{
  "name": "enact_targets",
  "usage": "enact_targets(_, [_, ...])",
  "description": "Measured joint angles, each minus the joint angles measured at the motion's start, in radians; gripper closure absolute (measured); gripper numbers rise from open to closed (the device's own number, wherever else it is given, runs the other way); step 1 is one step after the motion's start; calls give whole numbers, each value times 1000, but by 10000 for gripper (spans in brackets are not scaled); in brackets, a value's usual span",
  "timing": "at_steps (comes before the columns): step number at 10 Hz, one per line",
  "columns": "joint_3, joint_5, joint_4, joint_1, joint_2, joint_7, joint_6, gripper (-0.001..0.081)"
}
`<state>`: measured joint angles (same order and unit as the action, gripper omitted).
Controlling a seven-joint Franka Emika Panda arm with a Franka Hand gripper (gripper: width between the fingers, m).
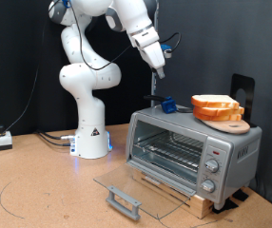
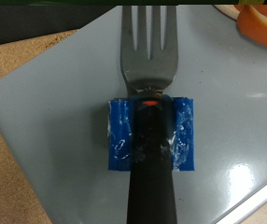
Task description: Make a piece of toast with the oven
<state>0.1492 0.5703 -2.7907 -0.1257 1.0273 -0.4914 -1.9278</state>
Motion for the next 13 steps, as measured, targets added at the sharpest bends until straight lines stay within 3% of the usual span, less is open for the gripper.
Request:
enact_targets(3, [3,4,-8,-1,1,0,-12,-1])
enact_targets(6, [85,27,-61,-1,-8,5,-116,-1])
enact_targets(13, [181,86,-83,-6,-94,4,-190,-1])
